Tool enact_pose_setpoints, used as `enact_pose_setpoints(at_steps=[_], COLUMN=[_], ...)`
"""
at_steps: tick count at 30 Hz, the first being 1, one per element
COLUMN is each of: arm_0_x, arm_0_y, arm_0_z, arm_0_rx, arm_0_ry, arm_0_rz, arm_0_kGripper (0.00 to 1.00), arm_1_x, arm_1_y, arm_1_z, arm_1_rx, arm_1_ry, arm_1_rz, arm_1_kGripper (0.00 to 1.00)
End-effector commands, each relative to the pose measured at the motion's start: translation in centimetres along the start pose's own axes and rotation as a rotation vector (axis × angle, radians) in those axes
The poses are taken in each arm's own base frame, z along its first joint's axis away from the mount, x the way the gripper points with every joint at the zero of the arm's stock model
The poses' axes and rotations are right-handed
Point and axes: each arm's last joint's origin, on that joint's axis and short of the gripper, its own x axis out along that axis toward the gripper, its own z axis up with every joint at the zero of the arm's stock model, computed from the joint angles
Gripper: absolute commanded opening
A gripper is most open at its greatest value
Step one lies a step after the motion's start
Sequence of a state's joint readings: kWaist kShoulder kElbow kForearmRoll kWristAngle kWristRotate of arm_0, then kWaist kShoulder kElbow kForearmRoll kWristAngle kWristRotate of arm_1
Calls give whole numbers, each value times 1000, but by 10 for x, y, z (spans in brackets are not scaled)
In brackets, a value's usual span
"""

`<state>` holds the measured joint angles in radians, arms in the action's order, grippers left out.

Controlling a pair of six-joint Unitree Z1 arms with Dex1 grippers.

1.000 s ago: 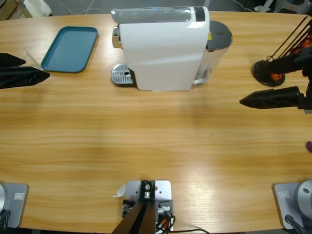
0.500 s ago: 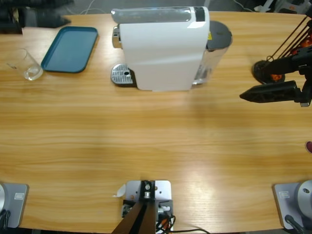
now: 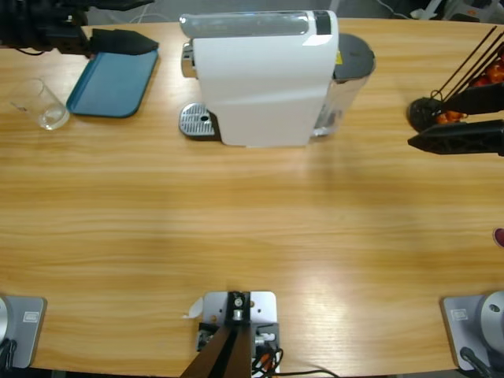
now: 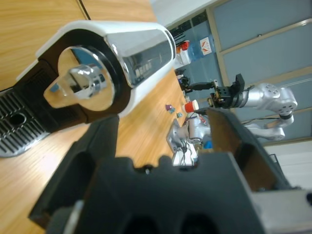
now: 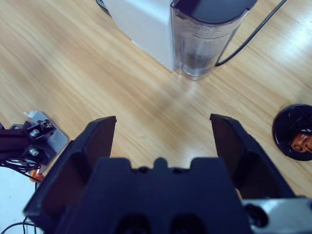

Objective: Pour coffee

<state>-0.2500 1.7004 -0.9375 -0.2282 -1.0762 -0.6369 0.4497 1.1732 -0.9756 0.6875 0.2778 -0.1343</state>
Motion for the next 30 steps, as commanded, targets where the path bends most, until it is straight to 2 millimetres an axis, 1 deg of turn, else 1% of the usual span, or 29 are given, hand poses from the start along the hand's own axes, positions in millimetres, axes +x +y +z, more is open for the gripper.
enact_pose_setpoints(at_steps=[1,8,11,14,16,19,22,25,28,30], arm_0_x=[22,36,45,47,43,30,9,-7,-6,0], arm_0_y=[26,39,44,49,53,60,60,55,53,54], arm_0_z=[11,18,18,15,10,0,-10,-14,-11,-4], arm_0_rx=[-62,-71,-78,-87,-94,-105,-104,-99,-111,-125], arm_0_ry=[3,-16,-15,-21,-34,-68,-118,-151,-151,-145], arm_0_rz=[-45,-88,-108,-121,-121,-116,-106,-99,-113,-133], arm_0_kGripper=[688,692,692,692,692,691,690,689,688,691], arm_1_x=[1,-2,-4,-5,-5,-5,-5,-5,-5,-5], arm_1_y=[-1,-1,-1,0,0,0,0,0,0,0], arm_1_z=[-8,-10,-11,-12,-12,-13,-13,-13,-13,-14], arm_1_rx=[16,21,20,19,20,20,21,20,20,21], arm_1_ry=[-8,-17,-22,-25,-26,-26,-24,-27,-27,-29], arm_1_rz=[-23,-38,-41,-42,-42,-43,-42,-42,-42,-42], arm_1_kGripper=[849,849,849,849,849,849,849,849,849,849])
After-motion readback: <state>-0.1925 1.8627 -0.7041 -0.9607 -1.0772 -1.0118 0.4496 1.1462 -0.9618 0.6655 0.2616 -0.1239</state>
